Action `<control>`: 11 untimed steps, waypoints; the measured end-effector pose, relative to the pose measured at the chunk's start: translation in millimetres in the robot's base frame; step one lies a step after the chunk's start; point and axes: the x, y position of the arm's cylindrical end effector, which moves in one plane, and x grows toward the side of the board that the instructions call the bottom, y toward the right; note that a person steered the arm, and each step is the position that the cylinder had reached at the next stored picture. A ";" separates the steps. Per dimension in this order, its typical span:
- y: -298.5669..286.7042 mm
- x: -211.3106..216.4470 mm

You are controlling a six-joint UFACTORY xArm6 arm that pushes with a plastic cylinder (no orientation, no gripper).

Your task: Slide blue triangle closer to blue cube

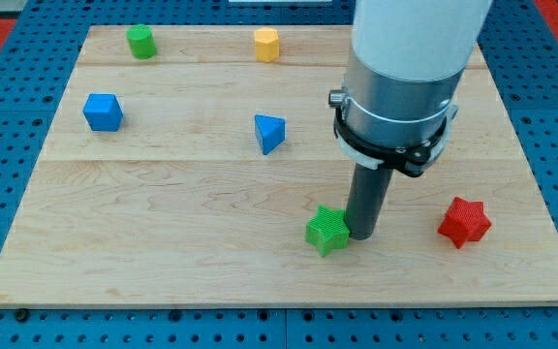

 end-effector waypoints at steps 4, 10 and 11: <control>-28.5 -39.0; -112.6 -187.0; -116.8 -163.7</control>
